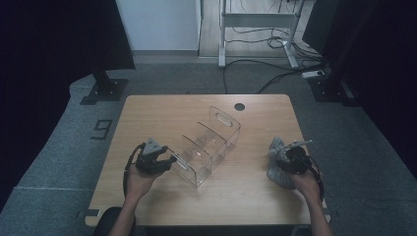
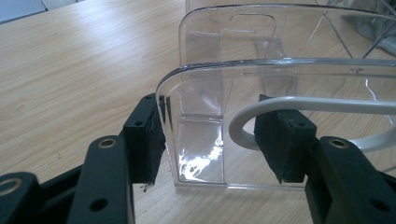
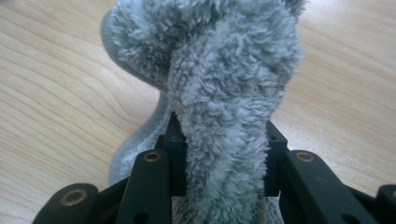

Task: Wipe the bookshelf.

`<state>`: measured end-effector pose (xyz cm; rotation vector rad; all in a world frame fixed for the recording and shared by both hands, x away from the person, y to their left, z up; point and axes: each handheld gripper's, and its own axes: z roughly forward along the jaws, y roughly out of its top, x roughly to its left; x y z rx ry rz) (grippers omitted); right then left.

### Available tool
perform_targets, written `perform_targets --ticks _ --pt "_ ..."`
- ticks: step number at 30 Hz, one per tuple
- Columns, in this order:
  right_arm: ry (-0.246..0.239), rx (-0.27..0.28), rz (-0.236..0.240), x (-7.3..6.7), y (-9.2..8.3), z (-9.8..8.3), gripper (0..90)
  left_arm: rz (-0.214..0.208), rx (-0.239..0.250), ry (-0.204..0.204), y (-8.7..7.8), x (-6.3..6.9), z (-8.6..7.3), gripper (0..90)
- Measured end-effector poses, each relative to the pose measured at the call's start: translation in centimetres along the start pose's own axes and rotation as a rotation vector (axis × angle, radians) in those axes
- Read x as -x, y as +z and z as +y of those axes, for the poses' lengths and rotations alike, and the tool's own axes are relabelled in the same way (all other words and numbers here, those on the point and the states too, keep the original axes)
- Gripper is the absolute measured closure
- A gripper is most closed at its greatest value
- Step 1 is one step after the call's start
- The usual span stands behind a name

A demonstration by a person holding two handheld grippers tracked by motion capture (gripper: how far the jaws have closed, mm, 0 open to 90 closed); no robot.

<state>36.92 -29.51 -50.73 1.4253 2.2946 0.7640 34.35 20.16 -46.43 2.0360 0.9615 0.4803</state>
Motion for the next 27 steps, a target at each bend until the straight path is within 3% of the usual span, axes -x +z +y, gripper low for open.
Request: perform_targets --ticks 11,27 --pt "-0.014 0.093 0.028 -1.0 -2.1 0.9 64.0 -0.021 0.000 0.009 -0.3 0.3 -0.2 44.6" --pt "-0.073 0.174 0.108 -3.4 -2.4 3.5 62.5 -0.080 -0.005 0.044 -1.1 0.2 -0.7 44.7"
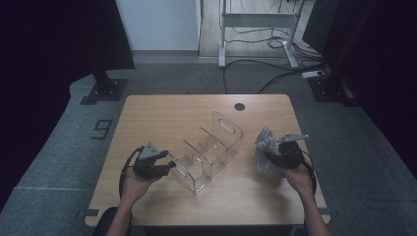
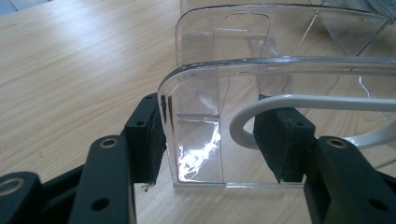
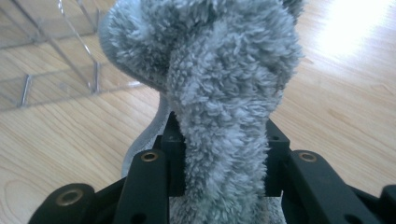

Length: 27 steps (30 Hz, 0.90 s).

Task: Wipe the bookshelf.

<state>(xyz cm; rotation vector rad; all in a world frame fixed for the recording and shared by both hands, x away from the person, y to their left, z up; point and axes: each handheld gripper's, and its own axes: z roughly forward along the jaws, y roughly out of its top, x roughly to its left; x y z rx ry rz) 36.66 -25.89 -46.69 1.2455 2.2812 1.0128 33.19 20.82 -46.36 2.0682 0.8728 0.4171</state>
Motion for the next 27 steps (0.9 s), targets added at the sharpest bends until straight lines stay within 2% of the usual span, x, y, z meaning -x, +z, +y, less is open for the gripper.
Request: perform_targets --ticks 4,14,27 --pt "0.000 0.015 0.026 -0.4 0.4 0.8 62.5 -0.009 0.000 0.006 -0.2 0.0 -0.1 44.7" --pt "-0.054 0.018 0.041 -2.0 2.5 3.1 62.5 -0.015 0.000 0.010 -0.2 0.0 -0.1 44.6" --pt "-0.115 0.021 0.071 -4.0 3.9 4.0 64.4 -0.015 -0.004 0.014 -0.1 0.1 0.0 44.6"
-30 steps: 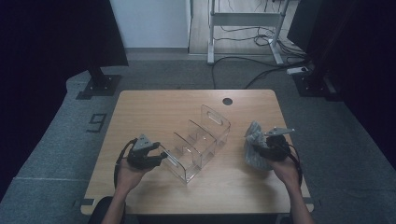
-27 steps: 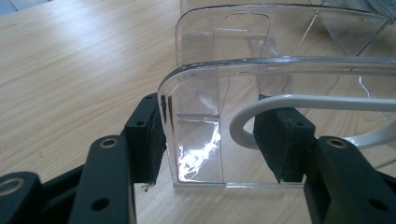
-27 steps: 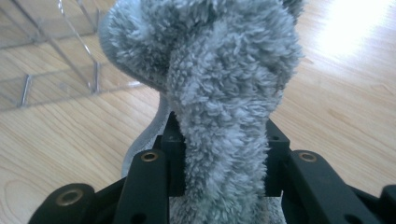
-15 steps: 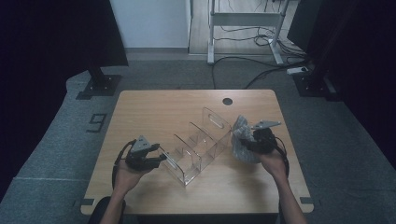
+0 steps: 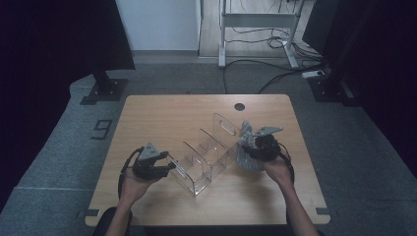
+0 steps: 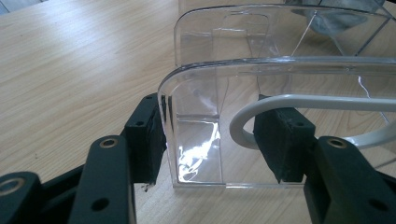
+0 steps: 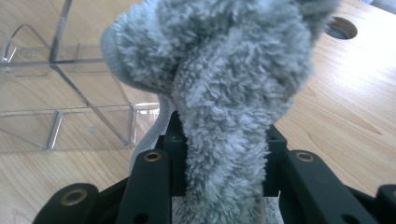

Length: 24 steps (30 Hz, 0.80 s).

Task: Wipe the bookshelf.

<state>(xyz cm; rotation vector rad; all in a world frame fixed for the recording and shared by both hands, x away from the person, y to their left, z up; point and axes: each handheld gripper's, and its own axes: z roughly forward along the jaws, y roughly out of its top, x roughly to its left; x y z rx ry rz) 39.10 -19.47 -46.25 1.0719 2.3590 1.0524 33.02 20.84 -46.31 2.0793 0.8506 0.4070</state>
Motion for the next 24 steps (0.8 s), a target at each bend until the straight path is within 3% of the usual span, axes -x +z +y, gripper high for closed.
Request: perform_targets --ticks 19,24 --pt "-0.041 -0.018 0.012 -2.1 0.2 0.2 64.9 0.009 0.004 -0.008 0.1 0.0 0.0 44.6" --pt "-0.076 -0.027 0.046 -3.3 0.5 0.3 65.2 0.019 0.004 -0.013 0.3 0.2 0.2 44.6"
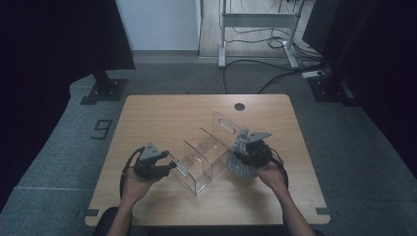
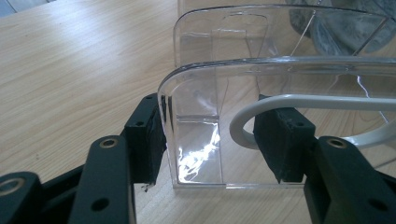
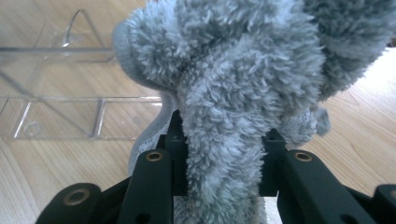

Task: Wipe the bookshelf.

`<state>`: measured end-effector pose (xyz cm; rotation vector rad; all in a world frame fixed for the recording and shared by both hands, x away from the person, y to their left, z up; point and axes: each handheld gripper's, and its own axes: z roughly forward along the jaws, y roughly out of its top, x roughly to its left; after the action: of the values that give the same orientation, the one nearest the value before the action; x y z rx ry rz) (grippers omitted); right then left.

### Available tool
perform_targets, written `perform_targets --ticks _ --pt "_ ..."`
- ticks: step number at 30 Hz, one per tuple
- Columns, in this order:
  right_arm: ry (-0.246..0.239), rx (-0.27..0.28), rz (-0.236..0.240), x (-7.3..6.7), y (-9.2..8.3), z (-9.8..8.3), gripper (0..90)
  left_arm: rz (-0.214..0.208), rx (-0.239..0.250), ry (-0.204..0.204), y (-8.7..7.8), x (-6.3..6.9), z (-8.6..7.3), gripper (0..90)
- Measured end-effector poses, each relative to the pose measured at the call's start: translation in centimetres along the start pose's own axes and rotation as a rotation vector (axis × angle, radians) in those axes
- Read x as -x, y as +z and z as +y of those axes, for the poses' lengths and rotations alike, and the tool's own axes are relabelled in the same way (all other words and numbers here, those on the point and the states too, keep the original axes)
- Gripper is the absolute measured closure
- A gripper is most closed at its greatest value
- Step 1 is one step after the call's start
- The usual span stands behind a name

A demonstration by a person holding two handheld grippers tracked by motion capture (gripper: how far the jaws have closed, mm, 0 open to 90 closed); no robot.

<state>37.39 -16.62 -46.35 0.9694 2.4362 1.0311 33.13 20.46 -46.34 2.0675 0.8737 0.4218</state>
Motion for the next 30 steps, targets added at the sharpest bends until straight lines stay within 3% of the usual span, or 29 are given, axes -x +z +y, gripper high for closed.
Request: perform_targets --ticks 30 --pt "-0.076 -0.005 0.113 -4.3 0.6 1.0 64.4 0.043 0.009 -0.033 0.4 0.0 0.2 44.6"
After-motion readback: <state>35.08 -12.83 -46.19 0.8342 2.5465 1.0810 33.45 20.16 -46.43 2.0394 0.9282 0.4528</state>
